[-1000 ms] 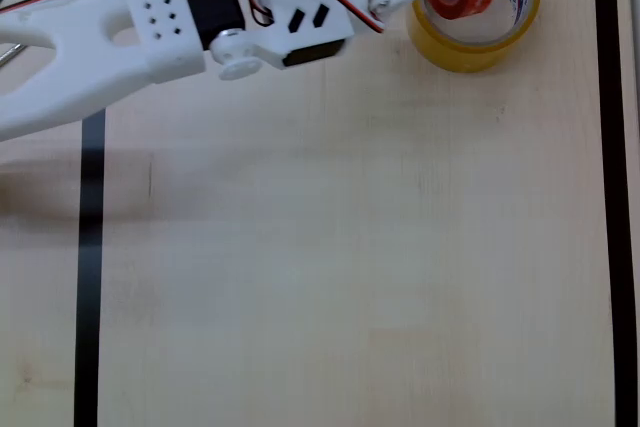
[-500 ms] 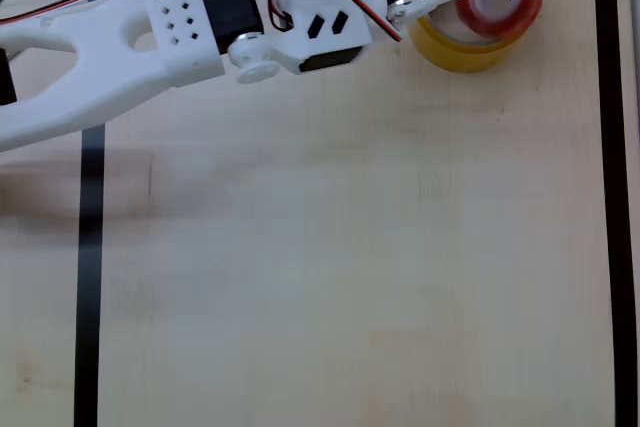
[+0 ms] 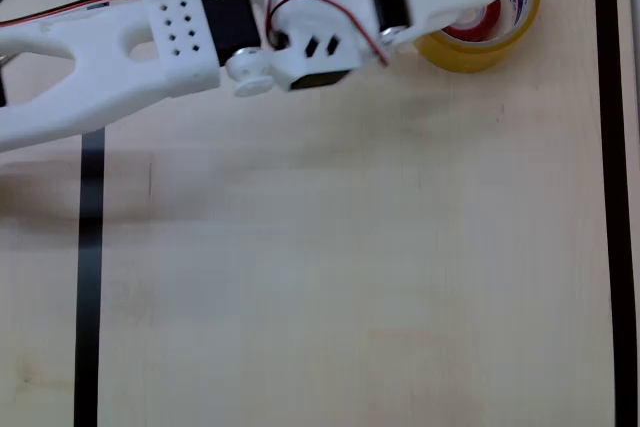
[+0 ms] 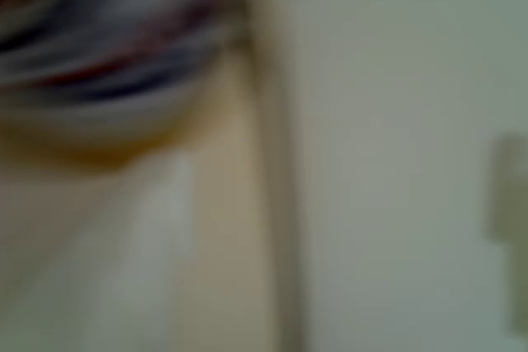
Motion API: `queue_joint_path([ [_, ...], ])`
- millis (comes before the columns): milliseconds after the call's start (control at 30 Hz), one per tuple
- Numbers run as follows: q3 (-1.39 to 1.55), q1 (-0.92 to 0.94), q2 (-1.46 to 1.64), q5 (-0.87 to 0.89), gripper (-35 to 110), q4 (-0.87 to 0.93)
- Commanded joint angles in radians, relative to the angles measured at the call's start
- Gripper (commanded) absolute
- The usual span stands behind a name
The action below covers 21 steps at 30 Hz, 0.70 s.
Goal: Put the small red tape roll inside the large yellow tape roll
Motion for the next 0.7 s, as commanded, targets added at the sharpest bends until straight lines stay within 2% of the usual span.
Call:
queue_joint_path([
  [0,0.313,0.025,0.434,0.026,12,0.011],
  [100,0.54,0.023,0.637,0.026,10,0.011],
  [200,0.739,0.017,0.833,0.026,0,0.012],
  [300,0.93,0.034,1.035,0.026,0,0.025],
  [667,1.485,0.236,1.769,0.018,0,0.4],
])
